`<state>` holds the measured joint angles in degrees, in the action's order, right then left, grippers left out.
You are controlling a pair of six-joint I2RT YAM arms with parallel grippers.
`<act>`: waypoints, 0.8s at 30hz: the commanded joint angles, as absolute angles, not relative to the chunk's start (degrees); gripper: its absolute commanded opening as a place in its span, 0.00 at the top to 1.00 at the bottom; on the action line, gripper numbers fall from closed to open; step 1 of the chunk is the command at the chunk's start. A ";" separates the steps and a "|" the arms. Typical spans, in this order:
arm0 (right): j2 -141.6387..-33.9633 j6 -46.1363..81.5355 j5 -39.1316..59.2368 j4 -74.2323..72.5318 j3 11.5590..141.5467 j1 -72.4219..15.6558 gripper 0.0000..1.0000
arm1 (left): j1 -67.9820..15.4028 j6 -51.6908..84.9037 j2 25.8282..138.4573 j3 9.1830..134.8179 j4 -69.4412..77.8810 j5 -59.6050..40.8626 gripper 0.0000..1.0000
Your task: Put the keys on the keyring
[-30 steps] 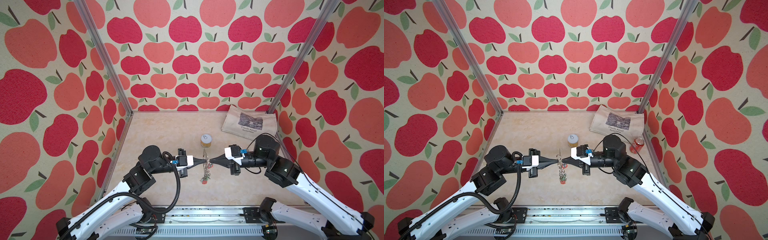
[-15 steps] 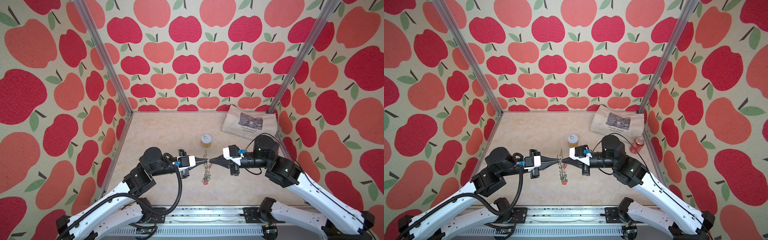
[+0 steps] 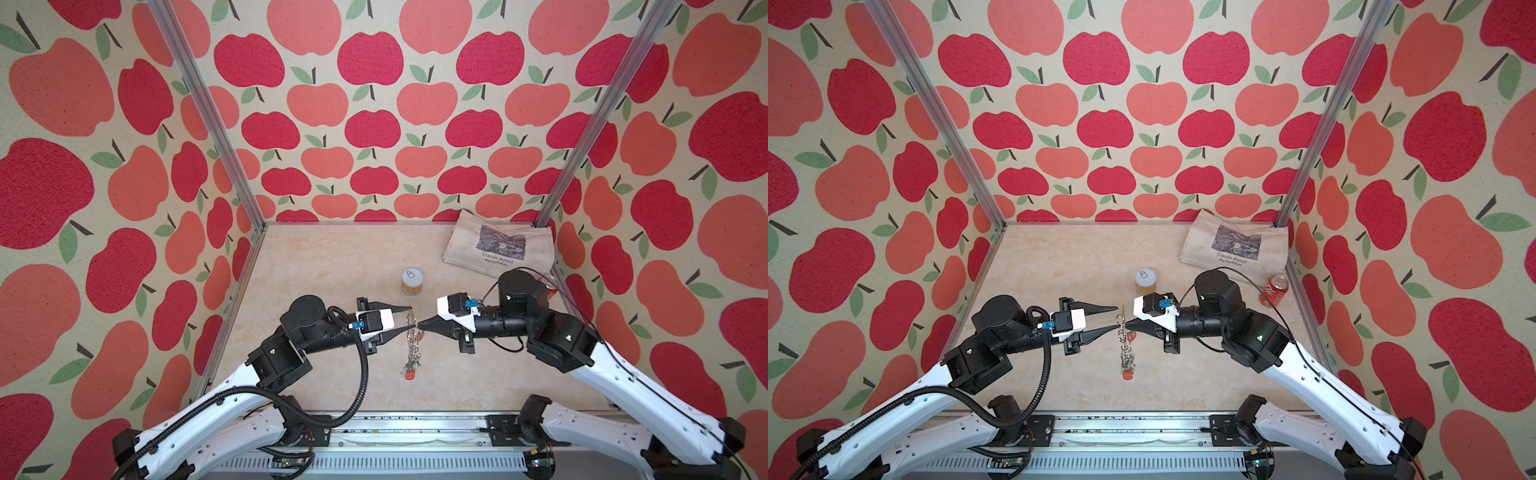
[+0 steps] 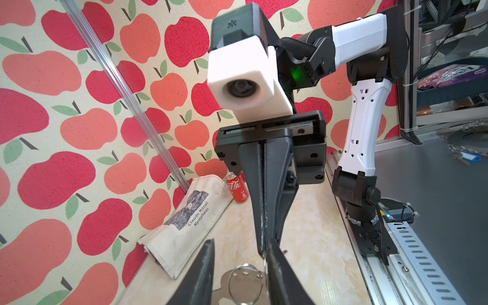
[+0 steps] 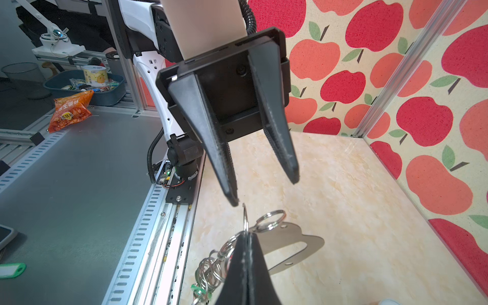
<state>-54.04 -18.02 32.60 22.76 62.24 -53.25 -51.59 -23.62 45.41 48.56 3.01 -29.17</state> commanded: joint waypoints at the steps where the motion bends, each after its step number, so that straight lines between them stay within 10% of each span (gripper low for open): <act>1: -54.20 -19.31 31.69 25.14 65.00 -53.79 1.00 | -51.85 -23.45 45.27 48.76 2.04 -27.58 0.57; 14: -58.41 -24.60 26.72 37.20 71.20 -55.79 1.00 | -51.50 -22.77 45.05 53.15 -7.29 -28.10 0.47; 24: -61.09 -27.68 21.91 43.43 75.59 -57.76 1.00 | -51.42 -22.41 50.08 59.97 -18.80 -32.36 0.64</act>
